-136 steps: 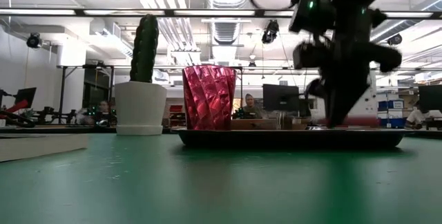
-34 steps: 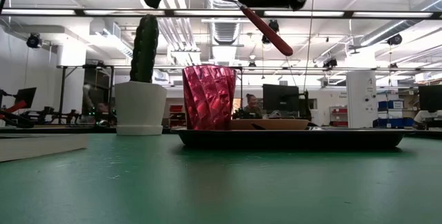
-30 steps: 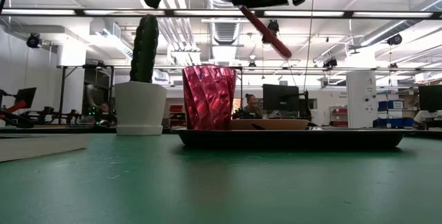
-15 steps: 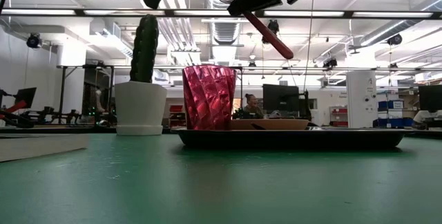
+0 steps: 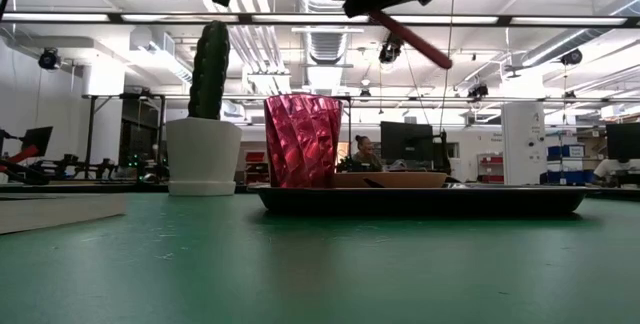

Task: Pick and place plate/cup/fork/spoon on tray
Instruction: Put the pink fork on the black serving tray to the left of the blue spoon

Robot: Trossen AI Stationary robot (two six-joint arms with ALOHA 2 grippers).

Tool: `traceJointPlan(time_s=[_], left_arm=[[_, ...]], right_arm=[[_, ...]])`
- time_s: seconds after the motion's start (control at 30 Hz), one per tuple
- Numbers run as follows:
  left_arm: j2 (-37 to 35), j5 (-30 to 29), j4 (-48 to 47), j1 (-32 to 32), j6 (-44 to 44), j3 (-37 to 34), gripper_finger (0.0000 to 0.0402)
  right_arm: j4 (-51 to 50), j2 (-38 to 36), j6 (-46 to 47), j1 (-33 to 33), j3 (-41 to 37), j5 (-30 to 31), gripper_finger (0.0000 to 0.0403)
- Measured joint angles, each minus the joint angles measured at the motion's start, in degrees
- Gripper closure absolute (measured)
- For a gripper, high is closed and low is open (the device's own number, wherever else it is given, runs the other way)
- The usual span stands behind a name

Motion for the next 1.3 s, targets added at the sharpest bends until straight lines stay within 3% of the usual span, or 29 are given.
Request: traceJointPlan(time_s=[0.17,0.37,0.47,0.67,0.97,1.3], left_arm=[[-0.1,-0.06,-0.33,-0.07,2.19,0.0,0.0315],[-3.12,-1.57,-1.21,-1.02,3.72,-0.22,0.0248],[-5.18,-1.53,-6.34,-1.46,3.66,-0.42,0.023],[-8.7,-1.49,-10.77,-3.29,3.26,-0.42,0.0221],[-10.47,-1.33,-10.99,-4.92,3.26,-0.42,0.0221],[-10.58,-1.31,-11.04,-4.92,3.26,-0.44,0.0221]], right_arm=[[-5.91,-2.83,0.15,-2.4,0.06,-8.8,0.0382],[-22.2,-4.62,0.53,-9.54,-0.09,-28.5,0.0383],[-27.96,-4.69,-3.01,-12.74,-0.98,-34.51,0.0383],[-25.62,-4.45,-7.44,-18.71,-8.06,-47.83,0.0383],[-9.14,-4.1,-10.03,-25.44,-19.63,-53.46,0.0383],[-3.46,2.54,-13.36,-27.11,-21.33,-54.23,0.0383]])
